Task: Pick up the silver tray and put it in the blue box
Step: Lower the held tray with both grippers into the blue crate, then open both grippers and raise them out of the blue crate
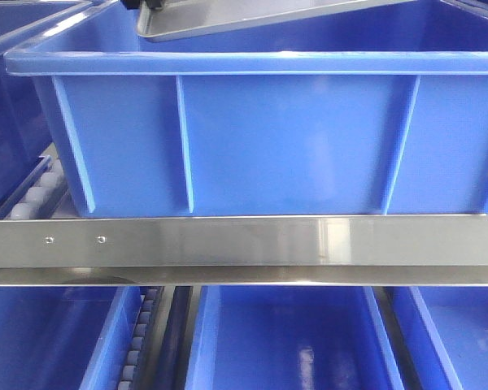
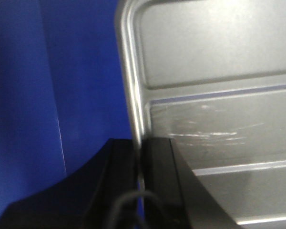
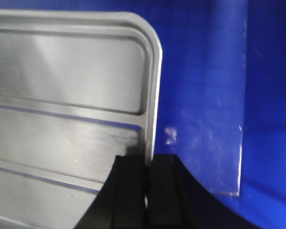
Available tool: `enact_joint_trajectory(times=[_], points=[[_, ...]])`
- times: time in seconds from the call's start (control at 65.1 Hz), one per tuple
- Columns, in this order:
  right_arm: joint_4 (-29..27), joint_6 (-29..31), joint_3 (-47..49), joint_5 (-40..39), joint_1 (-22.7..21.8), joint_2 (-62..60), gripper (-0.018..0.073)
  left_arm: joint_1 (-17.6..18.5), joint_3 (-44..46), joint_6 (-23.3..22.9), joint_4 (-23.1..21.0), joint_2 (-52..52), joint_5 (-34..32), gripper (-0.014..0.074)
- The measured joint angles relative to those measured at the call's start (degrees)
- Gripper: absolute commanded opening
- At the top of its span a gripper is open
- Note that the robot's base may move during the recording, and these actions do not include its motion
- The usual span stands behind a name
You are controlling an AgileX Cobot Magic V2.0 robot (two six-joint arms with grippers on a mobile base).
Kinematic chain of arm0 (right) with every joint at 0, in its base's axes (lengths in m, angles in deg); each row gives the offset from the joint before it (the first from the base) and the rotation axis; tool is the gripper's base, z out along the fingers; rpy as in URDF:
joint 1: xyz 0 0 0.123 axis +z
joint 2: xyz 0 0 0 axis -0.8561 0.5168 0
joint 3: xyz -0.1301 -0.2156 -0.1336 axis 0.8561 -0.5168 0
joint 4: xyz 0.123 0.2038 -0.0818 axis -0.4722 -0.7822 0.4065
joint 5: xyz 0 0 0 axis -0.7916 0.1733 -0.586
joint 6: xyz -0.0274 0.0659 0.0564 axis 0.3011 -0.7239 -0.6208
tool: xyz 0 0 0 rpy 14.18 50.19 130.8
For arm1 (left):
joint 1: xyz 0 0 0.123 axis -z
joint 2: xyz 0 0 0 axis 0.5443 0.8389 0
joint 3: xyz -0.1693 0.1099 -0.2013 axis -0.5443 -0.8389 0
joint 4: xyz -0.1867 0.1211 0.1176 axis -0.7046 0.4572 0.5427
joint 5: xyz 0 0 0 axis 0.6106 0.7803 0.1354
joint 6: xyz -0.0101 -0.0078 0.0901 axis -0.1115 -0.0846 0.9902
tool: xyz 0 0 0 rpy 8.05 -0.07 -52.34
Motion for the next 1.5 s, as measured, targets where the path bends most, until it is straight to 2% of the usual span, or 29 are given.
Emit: enact_joint_trajectory(times=[0.169, 0.369, 1.029, 1.136, 1.29, 1.397, 1.459, 1.505], points=[[-4.04, 5.09, 5.1, -1.25, -3.52, 7.06, 0.007, -2.29, 5.29, 1.91, -1.28, 4.62, -0.28, -0.0006], [-5.65, 6.53, 6.58, -2.53, -5.7, 12.37, 0.007, -2.81, 6.0, 2.28, -1.54, 7.45, -2.51, -0.0006], [-5.68, 6.75, 6.8, -2.53, -6.09, 13.12, 0.008, -2.84, 6.09, 2.42, -1.65, 9.39, -3.68, -0.0006], [-5.68, 6.75, 6.8, -2.53, -6.09, 13.12, 0.0144, -2.84, 6.09, 2.42, -1.65, 9.39, -3.68, -0.0006], [-7.04, 7.01, 6.8, -2.53, -6.09, 13.12, 0.0351, -2.84, 6.23, 2.42, 0.24, 9.39, -3.81, 0.0001], [-8.53, 7.01, 6.8, -2.53, -5.66, 13.12, 0.0458, -2.84, 6.22, 1.65, 0.78, 9.43, -4.64, 0.0162], [-9.27, 7.1, 6.8, -2.53, -5.5, 13.12, 0.0463, -2.84, 6.22, 1.09, 0.66, 9.43, -5.44, 0.0246], [-9.65, 7.1, 6.91, -2.53, -5.28, 13.12, 0.0463, -2.84, 6.33, -0.35, 0.54, 9.52, -5.67, 0.0272]])
